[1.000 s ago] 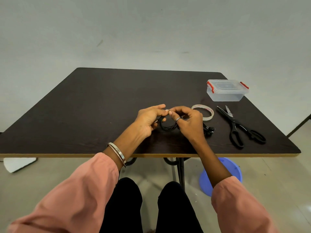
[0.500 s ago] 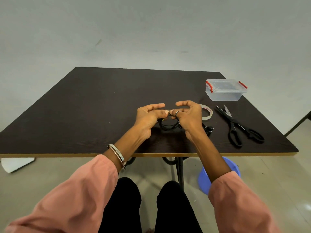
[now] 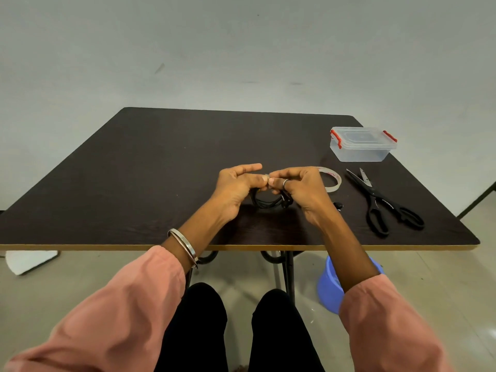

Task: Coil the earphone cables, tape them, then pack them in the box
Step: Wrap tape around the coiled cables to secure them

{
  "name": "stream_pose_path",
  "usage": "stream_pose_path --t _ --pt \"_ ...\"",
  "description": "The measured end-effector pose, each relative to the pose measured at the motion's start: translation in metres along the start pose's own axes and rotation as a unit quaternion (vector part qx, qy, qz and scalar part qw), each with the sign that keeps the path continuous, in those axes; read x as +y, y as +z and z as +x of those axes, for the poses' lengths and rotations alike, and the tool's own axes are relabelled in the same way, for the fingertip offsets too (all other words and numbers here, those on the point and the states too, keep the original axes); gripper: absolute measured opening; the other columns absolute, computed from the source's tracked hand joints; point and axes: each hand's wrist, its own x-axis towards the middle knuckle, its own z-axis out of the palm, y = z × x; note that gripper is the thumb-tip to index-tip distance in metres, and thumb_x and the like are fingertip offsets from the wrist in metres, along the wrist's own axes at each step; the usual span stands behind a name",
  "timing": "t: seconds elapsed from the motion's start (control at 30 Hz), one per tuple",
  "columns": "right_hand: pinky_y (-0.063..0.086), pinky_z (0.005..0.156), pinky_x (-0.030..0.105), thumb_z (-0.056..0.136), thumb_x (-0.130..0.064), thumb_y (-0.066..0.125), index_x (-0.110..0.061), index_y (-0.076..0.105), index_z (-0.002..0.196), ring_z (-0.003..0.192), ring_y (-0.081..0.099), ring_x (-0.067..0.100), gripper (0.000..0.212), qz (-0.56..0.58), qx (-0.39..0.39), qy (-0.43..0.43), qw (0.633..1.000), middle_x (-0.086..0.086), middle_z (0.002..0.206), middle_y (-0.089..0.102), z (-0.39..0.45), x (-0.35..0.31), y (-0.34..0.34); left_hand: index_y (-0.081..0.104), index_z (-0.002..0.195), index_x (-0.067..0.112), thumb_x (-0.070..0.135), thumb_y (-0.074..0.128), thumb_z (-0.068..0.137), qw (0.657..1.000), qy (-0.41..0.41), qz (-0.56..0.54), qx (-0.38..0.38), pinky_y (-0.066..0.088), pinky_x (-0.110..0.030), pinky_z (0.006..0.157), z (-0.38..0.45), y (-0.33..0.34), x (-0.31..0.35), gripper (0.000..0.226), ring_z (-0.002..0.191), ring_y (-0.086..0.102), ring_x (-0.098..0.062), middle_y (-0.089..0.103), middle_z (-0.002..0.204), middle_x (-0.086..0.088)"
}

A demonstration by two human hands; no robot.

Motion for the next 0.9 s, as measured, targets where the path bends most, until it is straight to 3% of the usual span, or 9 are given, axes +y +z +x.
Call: stream_pose_path --t 0.1,0.3,0.47,0.63,0.77,0.9 --pt "0.057 0.074 0.030 0.085 0.004 0.063 0.000 0.070 0.101 0.080 0.069 0.021 0.018 0.023 -0.020 0.015 0.999 0.019 0.092 0.072 -0.002 -0.003 -0.001 0.062 0.117 0.000 -0.006 0.071 0.078 0.998 0.021 0.063 -0.015 0.055 -0.034 0.090 0.002 -0.003 0.002 0.040 0.084 0.073 -0.023 0.075 0.086 -0.013" --pt "0.059 0.064 0.025 0.084 0.003 0.065 -0.001 0.070 0.097 0.073 0.069 0.019 0.015 0.040 -0.035 0.045 0.998 0.018 0.088 0.072 -0.003 -0.008 -0.003 0.058 0.119 -0.005 -0.009 0.069 0.079 0.994 0.036 0.104 -0.024 0.057 -0.027 0.083 0.001 -0.005 0.007 0.042 0.073 0.073 -0.018 0.073 0.080 -0.011" --pt "0.058 0.075 0.038 0.083 0.002 0.066 -0.003 0.070 0.093 0.075 0.069 0.027 0.012 0.025 -0.039 0.071 0.996 0.017 0.086 0.072 0.000 -0.006 -0.005 0.055 0.122 -0.005 -0.007 0.072 0.077 0.992 0.031 0.118 -0.024 0.056 -0.031 0.088 -0.001 -0.006 0.005 0.048 0.074 0.073 -0.017 0.074 0.076 -0.008" --pt "0.056 0.055 0.024 0.087 0.003 0.062 0.000 0.066 0.095 0.062 0.069 0.017 0.010 -0.035 -0.036 0.032 0.998 0.019 0.087 0.070 0.000 -0.005 -0.003 0.062 0.116 0.005 -0.001 0.079 0.072 0.981 0.049 0.189 -0.016 0.055 -0.041 0.092 0.001 -0.004 0.004 0.048 0.081 0.074 -0.020 0.075 0.080 -0.011" --pt "0.060 0.074 0.036 0.087 0.003 0.062 -0.005 0.067 0.093 0.076 0.071 0.027 0.011 -0.106 -0.017 -0.016 0.994 0.018 0.087 0.071 0.004 0.003 -0.001 0.064 0.109 0.003 -0.001 0.077 0.075 0.977 0.046 0.207 -0.016 0.060 -0.037 0.080 0.001 -0.001 0.007 0.037 0.073 0.074 -0.025 0.074 0.078 -0.015" --pt "0.048 0.063 0.013 0.084 -0.006 0.069 -0.015 0.069 0.089 0.073 0.063 0.007 0.010 -0.218 0.012 -0.091 0.972 0.000 0.084 0.069 0.002 0.005 0.002 0.067 0.100 -0.004 -0.008 0.074 0.074 0.985 -0.002 0.173 -0.022 0.061 -0.035 0.072 -0.001 0.000 0.011 0.027 0.076 0.074 -0.028 0.073 0.087 -0.021"
